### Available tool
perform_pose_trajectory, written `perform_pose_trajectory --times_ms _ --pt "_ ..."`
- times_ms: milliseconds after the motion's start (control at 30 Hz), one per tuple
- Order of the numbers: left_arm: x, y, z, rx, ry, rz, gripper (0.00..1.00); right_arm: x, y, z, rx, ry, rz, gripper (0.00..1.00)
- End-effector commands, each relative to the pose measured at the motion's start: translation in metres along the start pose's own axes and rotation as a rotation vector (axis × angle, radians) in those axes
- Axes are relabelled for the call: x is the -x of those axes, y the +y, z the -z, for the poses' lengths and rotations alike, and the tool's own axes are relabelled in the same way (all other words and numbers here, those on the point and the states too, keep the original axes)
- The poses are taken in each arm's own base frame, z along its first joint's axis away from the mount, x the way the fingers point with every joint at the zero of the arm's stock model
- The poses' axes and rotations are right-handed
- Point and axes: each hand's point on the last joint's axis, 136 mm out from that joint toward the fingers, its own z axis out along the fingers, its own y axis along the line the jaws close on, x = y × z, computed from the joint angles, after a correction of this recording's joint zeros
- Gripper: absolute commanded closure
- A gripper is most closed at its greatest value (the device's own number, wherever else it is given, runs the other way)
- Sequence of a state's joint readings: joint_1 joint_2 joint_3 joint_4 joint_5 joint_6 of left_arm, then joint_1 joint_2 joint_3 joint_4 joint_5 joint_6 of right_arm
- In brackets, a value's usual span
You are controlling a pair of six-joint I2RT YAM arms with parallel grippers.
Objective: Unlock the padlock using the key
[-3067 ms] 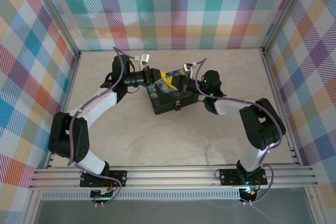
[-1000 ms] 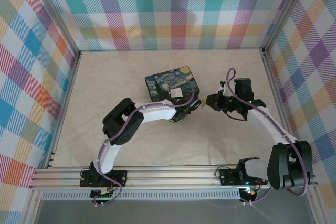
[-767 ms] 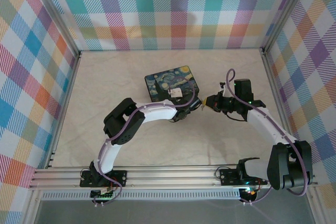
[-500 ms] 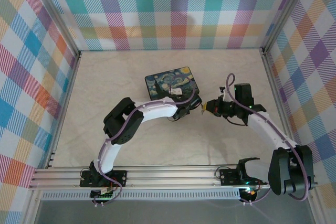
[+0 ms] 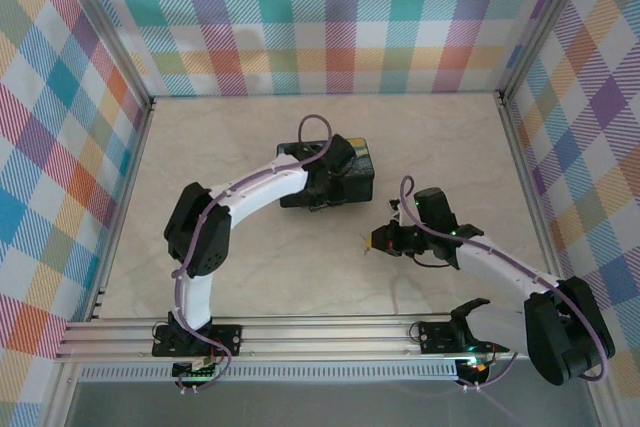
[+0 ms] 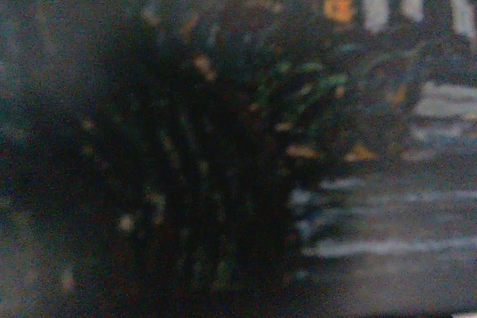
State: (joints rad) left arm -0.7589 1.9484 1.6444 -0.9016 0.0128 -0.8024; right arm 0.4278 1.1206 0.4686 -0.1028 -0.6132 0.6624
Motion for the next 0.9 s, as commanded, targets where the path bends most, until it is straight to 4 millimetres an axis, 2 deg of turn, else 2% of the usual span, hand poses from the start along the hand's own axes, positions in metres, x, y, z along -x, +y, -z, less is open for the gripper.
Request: perform_pose_trajectory --times_ms 0,233,467,600,767,867 --pt "-0.017 -0.017 0.038 -0.137 0.137 0.026 0.88 0.016 0.022 0.003 0.074 -0.092 0.079 0.97" --pt "-0.018 -0.046 0.068 -0.299 0.240 0.148 0.88 0.026 0.051 0.009 0.162 -0.138 0.162 0.97" --pt "-0.016 -0.065 0.087 -0.363 0.292 0.212 0.91 0.030 0.058 0.015 0.167 -0.181 0.203 0.97" --pt "-0.017 -0.070 0.087 -0.378 0.321 0.236 0.91 0.035 0.069 0.023 0.203 -0.203 0.238 0.97" --pt "-0.016 -0.076 0.089 -0.408 0.337 0.263 0.92 0.044 0.065 0.033 0.228 -0.214 0.201 0.97" --pt "-0.014 -0.079 0.092 -0.424 0.346 0.269 0.92 0.048 0.070 0.038 0.256 -0.210 0.217 0.97"
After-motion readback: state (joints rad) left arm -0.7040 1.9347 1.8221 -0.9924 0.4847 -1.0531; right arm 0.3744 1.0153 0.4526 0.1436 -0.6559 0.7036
